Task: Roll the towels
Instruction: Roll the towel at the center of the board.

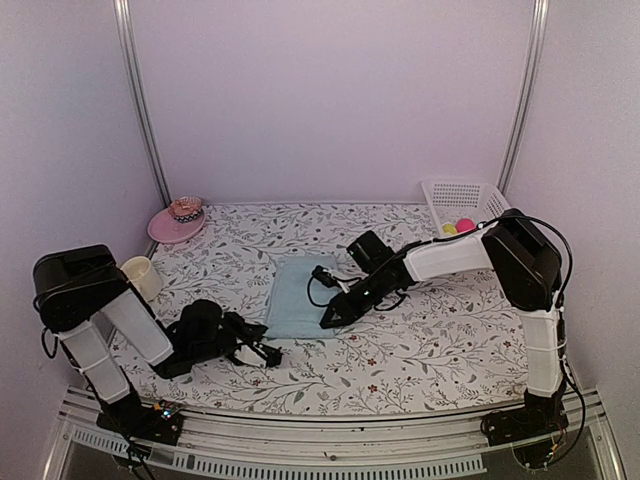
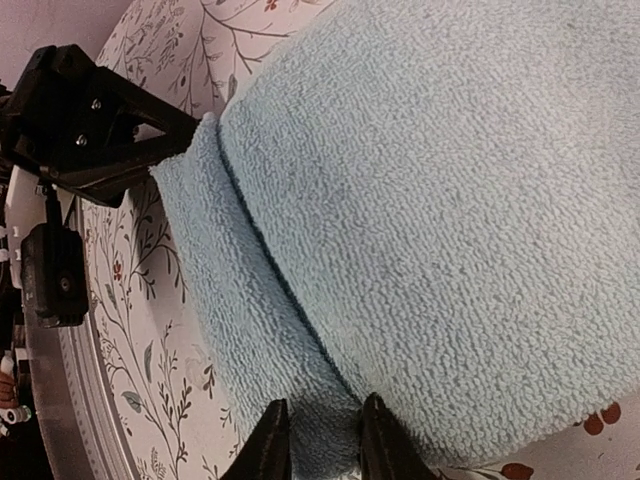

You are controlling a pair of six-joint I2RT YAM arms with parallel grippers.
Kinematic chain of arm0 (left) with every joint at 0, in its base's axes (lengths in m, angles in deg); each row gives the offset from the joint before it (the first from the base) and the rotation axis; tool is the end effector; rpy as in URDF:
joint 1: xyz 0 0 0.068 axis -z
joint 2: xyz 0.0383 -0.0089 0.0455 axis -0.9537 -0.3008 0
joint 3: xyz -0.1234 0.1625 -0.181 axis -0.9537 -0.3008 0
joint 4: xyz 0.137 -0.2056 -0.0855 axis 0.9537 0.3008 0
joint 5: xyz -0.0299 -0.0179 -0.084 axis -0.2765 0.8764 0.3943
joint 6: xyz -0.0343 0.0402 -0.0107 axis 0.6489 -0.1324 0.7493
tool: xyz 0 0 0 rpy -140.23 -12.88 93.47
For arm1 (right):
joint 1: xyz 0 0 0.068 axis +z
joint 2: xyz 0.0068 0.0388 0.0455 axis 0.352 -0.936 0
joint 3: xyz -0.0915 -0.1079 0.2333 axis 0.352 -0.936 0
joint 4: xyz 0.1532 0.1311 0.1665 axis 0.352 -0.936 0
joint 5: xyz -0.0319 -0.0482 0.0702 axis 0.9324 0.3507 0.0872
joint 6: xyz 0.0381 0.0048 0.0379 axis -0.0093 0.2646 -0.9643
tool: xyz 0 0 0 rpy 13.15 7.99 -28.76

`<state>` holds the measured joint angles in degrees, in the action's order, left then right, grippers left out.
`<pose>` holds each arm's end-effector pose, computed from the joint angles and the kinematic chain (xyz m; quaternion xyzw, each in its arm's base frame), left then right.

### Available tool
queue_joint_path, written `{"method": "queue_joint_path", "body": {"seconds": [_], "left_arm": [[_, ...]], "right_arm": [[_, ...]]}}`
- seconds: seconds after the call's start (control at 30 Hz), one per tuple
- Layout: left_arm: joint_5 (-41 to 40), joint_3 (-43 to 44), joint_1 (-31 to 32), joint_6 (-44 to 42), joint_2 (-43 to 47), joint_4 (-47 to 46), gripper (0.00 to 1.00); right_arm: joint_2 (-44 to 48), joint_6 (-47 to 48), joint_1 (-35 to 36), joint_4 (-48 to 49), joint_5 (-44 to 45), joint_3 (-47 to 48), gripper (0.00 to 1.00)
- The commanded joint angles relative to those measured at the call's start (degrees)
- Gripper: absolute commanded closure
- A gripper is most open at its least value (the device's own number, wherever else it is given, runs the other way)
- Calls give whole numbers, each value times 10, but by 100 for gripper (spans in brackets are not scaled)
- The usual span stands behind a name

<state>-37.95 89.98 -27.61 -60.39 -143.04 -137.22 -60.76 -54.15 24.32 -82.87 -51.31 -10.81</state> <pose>0.1674 -0.1646 0.0794 0.7487 0.4268 0.1598 0.4815 0.2916 0.3211 0.1199 -0.4035 0.8258 0.3799 0.1043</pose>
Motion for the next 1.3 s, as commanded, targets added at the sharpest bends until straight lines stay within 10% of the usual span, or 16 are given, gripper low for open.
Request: {"method": "queue_joint_path", "body": {"seconds": [0.0, 0.47, 0.8, 1.27], "left_arm": [[54, 23, -1, 67, 81, 181, 100], [157, 121, -39, 164, 141, 469, 100], [212, 172, -75, 198, 114, 562, 100], [261, 237, -104, 197, 72, 650, 100]], "right_arm": [[32, 36, -2, -20, 38, -13, 68], [210, 230, 105, 40, 256, -148, 28], [257, 374, 197, 211, 368, -273, 25], [128, 438, 234, 253, 532, -216, 30]]}}
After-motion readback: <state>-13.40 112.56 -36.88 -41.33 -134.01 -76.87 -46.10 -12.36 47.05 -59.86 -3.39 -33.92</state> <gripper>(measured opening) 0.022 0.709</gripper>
